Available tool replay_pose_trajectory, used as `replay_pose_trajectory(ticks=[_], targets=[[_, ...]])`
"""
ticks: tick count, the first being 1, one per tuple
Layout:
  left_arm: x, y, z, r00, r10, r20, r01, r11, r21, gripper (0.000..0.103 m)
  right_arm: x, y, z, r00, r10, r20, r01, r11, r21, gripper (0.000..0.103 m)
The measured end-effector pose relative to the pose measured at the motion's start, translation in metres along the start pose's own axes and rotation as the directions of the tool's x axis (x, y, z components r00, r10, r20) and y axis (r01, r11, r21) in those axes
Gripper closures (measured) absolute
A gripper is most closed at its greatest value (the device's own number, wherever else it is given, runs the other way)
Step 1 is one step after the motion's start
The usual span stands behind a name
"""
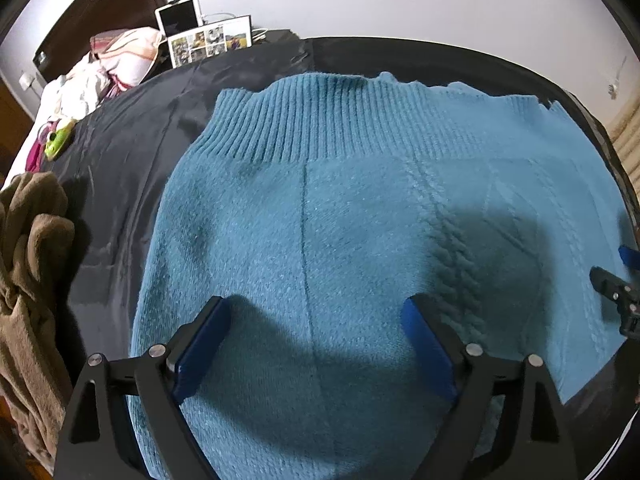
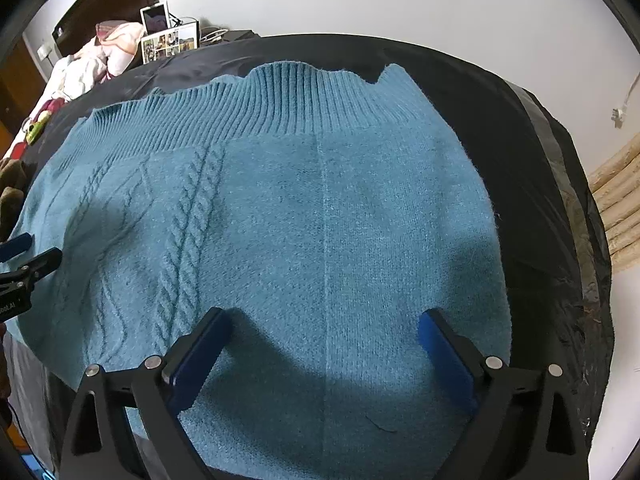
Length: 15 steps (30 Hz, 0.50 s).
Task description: Fold clothes
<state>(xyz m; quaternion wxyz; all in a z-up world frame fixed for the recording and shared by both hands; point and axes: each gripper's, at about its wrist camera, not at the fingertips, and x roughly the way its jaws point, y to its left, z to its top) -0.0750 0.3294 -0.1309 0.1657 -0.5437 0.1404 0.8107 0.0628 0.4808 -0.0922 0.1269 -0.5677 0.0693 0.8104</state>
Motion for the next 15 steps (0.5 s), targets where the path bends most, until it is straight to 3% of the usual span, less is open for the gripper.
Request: replay_pose_trajectory(ticks=[2, 4, 8, 15], targets=[[0.001, 0.000, 0.001, 1.000, 0.012, -0.015, -0.012, 1.000, -0.011, 0.009, 0.000, -0.002, -0.001, 1.000, 0.004, 0.003, -0.004, 1.000, 0.000, 0.003], [0.003, 0.000, 0.003, 0.999, 0.031, -0.040, -0.032, 0.999, -0.022, 0.001, -0.001, -0.006, -0.002, 1.000, 0.007, 0.003, -0.007, 1.000, -0.002, 0.002], [-0.007, -0.002, -0.003, 0.996, 0.037, -0.080, -0.041, 0.998, -0.056, 0.001, 0.001, -0.013, 0.000, 1.000, 0.019, -0.010, -0.019, 1.000, -0.013, 0.001], [-0.030, -0.033, -0.008, 0.997, 0.035, -0.073, -0.038, 0.999, -0.033, 0.001, -0.012, -0.022, -0.002, 0.996, 0.086, -0.001, -0.086, 0.996, -0.038, 0.001]])
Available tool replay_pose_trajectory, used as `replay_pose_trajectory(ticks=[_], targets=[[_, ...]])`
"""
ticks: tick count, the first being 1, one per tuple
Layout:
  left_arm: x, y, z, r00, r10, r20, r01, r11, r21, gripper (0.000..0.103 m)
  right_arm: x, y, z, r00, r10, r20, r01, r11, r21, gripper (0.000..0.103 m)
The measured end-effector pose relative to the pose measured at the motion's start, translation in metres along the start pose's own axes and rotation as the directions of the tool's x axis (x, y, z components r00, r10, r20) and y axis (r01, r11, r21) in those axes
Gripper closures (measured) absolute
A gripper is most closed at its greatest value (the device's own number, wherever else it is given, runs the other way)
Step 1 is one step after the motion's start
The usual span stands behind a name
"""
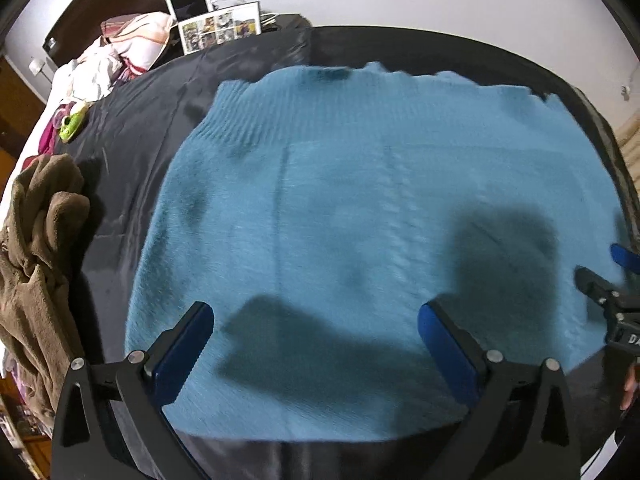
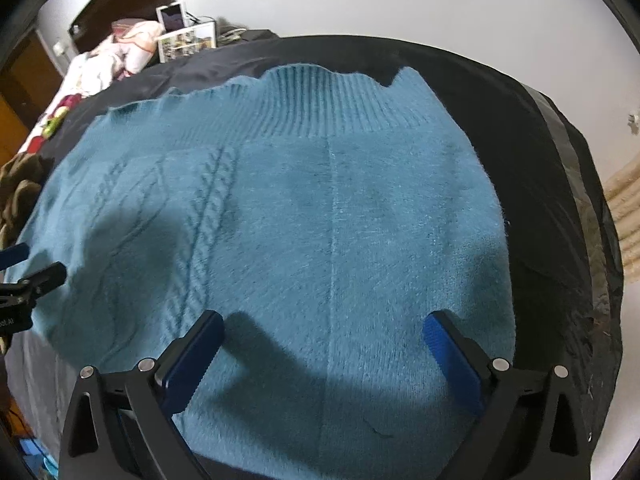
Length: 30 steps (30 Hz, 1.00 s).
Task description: Fold clothes
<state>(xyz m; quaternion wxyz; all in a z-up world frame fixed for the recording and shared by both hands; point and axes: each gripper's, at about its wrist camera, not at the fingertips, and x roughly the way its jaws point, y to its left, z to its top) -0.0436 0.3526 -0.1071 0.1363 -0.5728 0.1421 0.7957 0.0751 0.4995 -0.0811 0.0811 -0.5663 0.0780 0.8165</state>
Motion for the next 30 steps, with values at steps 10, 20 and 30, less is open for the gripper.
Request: replay_pose_trajectory(ticks=[10, 20, 30], targets=[[-0.020, -0.062, -0.011, 0.999, -0.052, -0.006, 0.052, 0.997, 0.060, 0.001, -0.026, -0.092, -0.025, 0.995, 0.081, 0.049, -0.089, 0.977, 0.194, 0.001], [-0.024, -0.120, -0.005, 0.997, -0.071, -0.010, 0.072, 0.986, 0.151, 0.001, -0.017, -0.087, -0.028, 0.999, 0.004, 0.036, -0.010, 0.988, 0.155, 0.001], [0.010, -0.132, 0.003, 0.996, -0.056, -0.074, 0.069, 0.981, 0.183, 0.001, 0.011, -0.088, -0.034, 0.998, 0.053, -0.021, -0.050, 0.988, 0.148, 0.001]])
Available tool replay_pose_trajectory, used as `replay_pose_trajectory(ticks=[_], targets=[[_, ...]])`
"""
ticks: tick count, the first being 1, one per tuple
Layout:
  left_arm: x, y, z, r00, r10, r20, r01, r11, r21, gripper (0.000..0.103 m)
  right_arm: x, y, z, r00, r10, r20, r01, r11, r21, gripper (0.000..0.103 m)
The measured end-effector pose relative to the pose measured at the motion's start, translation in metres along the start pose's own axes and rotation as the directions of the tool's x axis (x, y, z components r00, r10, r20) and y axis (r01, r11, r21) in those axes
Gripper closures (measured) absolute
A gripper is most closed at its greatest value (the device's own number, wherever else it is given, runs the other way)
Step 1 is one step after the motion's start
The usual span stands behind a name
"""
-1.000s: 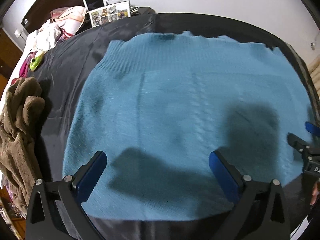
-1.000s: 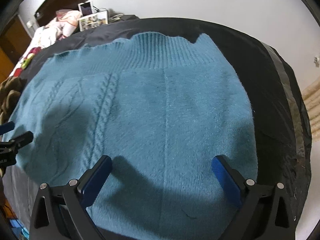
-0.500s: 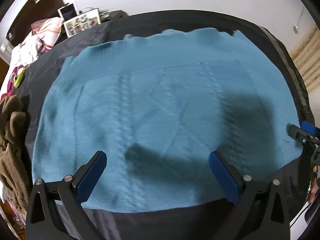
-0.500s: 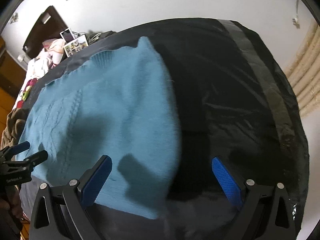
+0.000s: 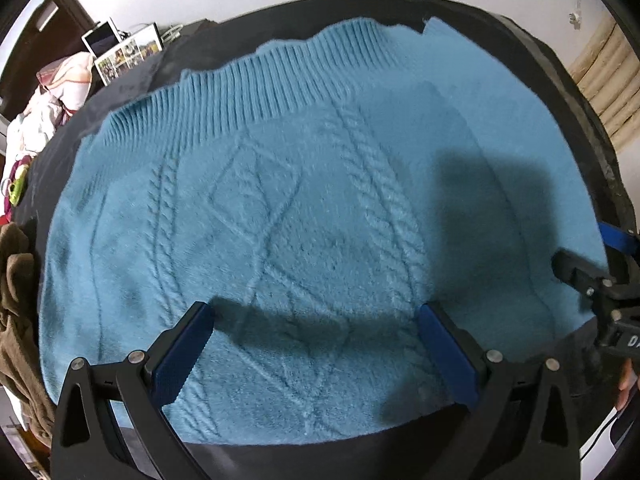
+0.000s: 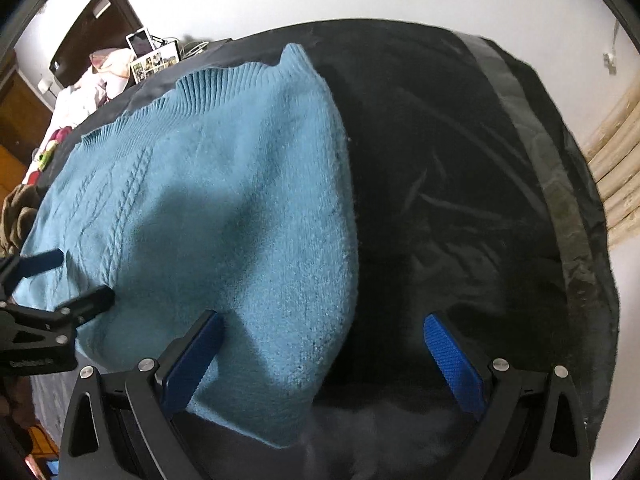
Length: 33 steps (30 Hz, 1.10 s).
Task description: Fold clothes
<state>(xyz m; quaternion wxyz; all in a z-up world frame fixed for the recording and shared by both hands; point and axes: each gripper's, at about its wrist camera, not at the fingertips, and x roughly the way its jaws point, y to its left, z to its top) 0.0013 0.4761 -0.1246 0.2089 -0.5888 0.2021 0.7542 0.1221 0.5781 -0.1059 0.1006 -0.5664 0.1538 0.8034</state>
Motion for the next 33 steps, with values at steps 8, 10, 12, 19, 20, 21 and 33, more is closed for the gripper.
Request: replay_pose_trajectory(ticks=[8, 10, 12, 19, 20, 21, 33], targets=[[0.004, 0.000, 0.003, 1.000, -0.011, -0.018, 0.011, 1.000, 0.004, 0.001, 0.000, -0.018, -0.002, 0.988, 0.155, 0.016, -0.156, 0.986, 0.064, 0.001], [0.004, 0.000, 0.005, 1.000, -0.015, -0.023, 0.015, 1.000, 0.001, 0.000, -0.001, -0.030, -0.005, 0.971, 0.236, 0.035, -0.239, 0.965, 0.109, 0.001], [0.003, 0.000, 0.007, 0.999, -0.020, -0.027, 0.020, 1.000, -0.003, 0.000, -0.003, -0.043, -0.009, 0.947, 0.317, 0.057, -0.322, 0.934, 0.153, 0.001], [-0.010, -0.002, 0.023, 0.997, -0.074, -0.002, 0.074, 0.997, -0.030, 0.001, 0.013, -0.055, -0.026, 0.757, 0.646, 0.095, -0.640, 0.704, 0.308, 0.001], [-0.012, -0.003, 0.025, 0.997, -0.078, 0.001, 0.078, 0.996, -0.031, 0.001, 0.012, -0.050, -0.029, 0.748, 0.656, 0.101, -0.650, 0.694, 0.310, 0.001], [-0.013, -0.003, 0.027, 0.997, -0.079, 0.003, 0.079, 0.996, -0.031, 0.001, 0.012, -0.047, -0.029, 0.745, 0.659, 0.107, -0.655, 0.691, 0.307, 0.001], [-0.009, 0.000, 0.033, 0.994, -0.104, -0.028, 0.103, 0.993, -0.059, 0.001, 0.023, -0.034, -0.017, 0.723, 0.662, 0.199, -0.683, 0.639, 0.354, 0.002]])
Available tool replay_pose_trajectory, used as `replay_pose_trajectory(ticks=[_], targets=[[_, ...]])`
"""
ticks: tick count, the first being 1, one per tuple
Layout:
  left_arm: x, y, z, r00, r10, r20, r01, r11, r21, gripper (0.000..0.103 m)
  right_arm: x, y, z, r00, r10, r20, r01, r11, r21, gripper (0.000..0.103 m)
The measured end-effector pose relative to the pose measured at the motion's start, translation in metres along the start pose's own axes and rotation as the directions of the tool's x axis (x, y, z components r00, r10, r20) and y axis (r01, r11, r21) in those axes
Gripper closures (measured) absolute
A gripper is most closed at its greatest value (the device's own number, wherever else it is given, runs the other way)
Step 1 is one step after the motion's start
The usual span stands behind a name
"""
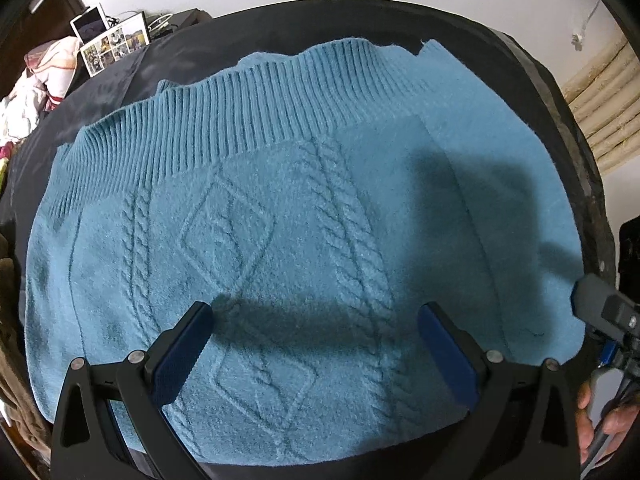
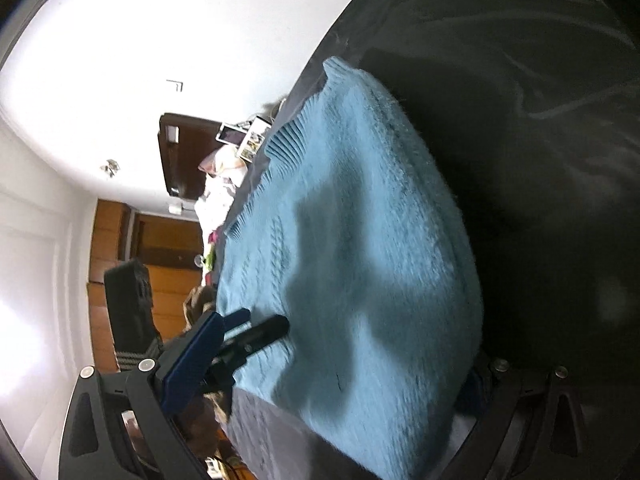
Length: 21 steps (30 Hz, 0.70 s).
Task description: Fold clothes
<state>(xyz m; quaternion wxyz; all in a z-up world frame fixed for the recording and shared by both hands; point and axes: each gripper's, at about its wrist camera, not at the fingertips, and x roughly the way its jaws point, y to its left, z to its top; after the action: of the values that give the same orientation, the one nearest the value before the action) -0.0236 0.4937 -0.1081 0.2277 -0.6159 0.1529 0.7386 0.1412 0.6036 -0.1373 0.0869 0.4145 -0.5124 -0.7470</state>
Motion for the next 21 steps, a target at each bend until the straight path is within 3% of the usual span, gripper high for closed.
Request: replay_pose_trajectory(ticks=[1, 2, 3, 4, 5, 6, 12, 14, 21], targets=[[-0.002, 0.002, 0.002, 1.000, -0.008, -0.001, 0.008, 1.000, -0.009, 0.001, 0.000, 0.001, 0.000, 1.000, -0.007, 0.006, 0.007, 1.000, -0.002, 0.004], [-0.004, 0.004, 0.004, 1.000, -0.016, -0.001, 0.016, 1.000, -0.017, 0.001, 0.000, 0.002, 0.000, 1.000, -0.019, 0.013, 0.019, 1.000, -0.008, 0.013], [-0.007, 0.006, 0.007, 1.000, -0.022, 0.001, 0.022, 0.999, -0.025, 0.001, -0.004, 0.003, -0.002, 0.998, -0.049, 0.026, 0.050, 0.999, -0.018, 0.032], [-0.011, 0.007, 0.011, 1.000, -0.030, 0.004, 0.030, 0.999, -0.031, 0.001, -0.009, 0.003, -0.004, 0.996, -0.082, 0.040, 0.083, 0.996, -0.027, 0.041], [-0.015, 0.007, 0.015, 0.999, -0.042, 0.008, 0.042, 0.998, -0.036, 0.001, -0.013, 0.003, -0.003, 0.994, -0.103, 0.048, 0.104, 0.994, -0.033, 0.059], [-0.019, 0.006, 0.019, 0.998, -0.056, 0.012, 0.057, 0.998, -0.036, 0.001, -0.015, 0.004, -0.003, 0.991, -0.122, 0.055, 0.125, 0.991, -0.047, 0.066], [-0.047, -0.025, 0.046, 0.990, -0.141, 0.022, 0.141, 0.990, 0.029, 0.001, -0.017, 0.042, -0.013, 0.964, -0.228, 0.140, 0.255, 0.941, -0.221, 0.073], [-0.048, -0.038, 0.054, 0.985, -0.171, 0.012, 0.171, 0.984, 0.046, 0.001, -0.017, 0.065, -0.021, 0.944, -0.269, 0.193, 0.320, 0.891, -0.321, 0.075], [-0.067, -0.048, 0.073, 0.962, -0.268, -0.046, 0.271, 0.961, 0.056, 0.001, 0.000, 0.120, -0.060, 0.865, -0.354, 0.356, 0.501, 0.652, -0.569, 0.075]])
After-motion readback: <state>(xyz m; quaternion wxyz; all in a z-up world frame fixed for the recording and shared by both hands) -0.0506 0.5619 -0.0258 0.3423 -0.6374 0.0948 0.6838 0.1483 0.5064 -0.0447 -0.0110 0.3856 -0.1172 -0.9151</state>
